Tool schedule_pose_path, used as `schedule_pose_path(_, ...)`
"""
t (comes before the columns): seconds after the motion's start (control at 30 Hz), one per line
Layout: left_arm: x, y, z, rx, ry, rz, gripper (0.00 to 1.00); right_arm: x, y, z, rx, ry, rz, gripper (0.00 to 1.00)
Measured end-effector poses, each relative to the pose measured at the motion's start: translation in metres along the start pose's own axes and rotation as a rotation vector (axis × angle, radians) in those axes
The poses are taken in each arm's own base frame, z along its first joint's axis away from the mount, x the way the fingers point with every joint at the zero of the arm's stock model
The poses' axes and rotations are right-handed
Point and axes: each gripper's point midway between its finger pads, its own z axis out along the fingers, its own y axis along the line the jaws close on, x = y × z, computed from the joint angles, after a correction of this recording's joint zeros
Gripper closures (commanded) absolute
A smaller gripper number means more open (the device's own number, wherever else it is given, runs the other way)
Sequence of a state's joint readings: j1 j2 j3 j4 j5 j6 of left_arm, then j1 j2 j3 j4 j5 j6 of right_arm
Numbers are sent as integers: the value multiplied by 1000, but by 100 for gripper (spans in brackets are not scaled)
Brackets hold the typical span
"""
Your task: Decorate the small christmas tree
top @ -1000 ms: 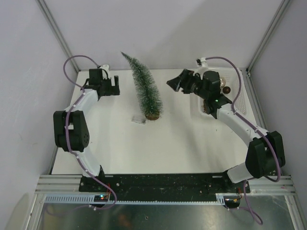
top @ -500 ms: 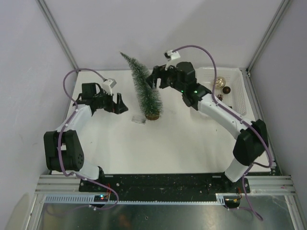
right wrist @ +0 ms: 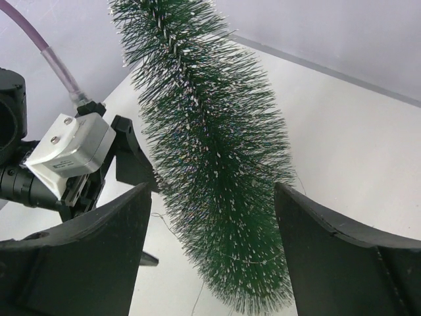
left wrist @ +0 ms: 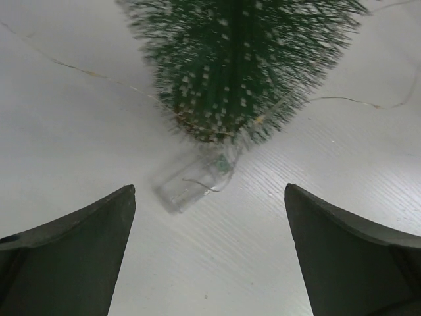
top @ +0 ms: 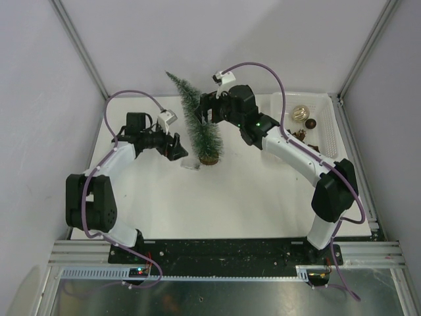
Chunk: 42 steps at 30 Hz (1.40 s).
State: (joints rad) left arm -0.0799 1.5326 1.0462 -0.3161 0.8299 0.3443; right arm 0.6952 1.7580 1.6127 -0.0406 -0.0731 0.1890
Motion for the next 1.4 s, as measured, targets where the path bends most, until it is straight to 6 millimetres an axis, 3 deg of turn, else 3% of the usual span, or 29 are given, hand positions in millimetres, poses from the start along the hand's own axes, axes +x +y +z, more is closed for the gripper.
schedule_pose_path(0.3,-12,38,-1,-168,-19,106,36,0,-2,0,7,-1,-5,21)
schedule_pose_path(0.57,-27,48,-1,-213,-66,143,72,12,-8,-3,17,16,4,23)
schedule_pose_path(0.9,-34,51,2,-207,-87,134,94,-1,-22,-17,38,-20,37,27)
schedule_pose_path(0.97,-34,51,3,-205,-88,135,92,-4,-25,-18,42,-27,42,27)
schedule_pose_path(1.03,-35,50,3,-202,-92,138,81,-4,-27,-19,45,-29,47,27)
schedule_pose_path(1.13,-35,48,2,-182,-98,147,39,-1,-27,-20,45,-22,52,27)
schedule_pose_path(1.23,-32,41,-2,-155,-102,167,10,1,-27,-20,41,-17,55,27)
schedule_pose_path(1.3,-28,37,-8,-141,-102,174,3,1,-28,-20,42,-19,57,27)
schedule_pose_path(1.4,-26,35,-16,-123,-102,197,1,0,-28,-21,39,-21,57,27)
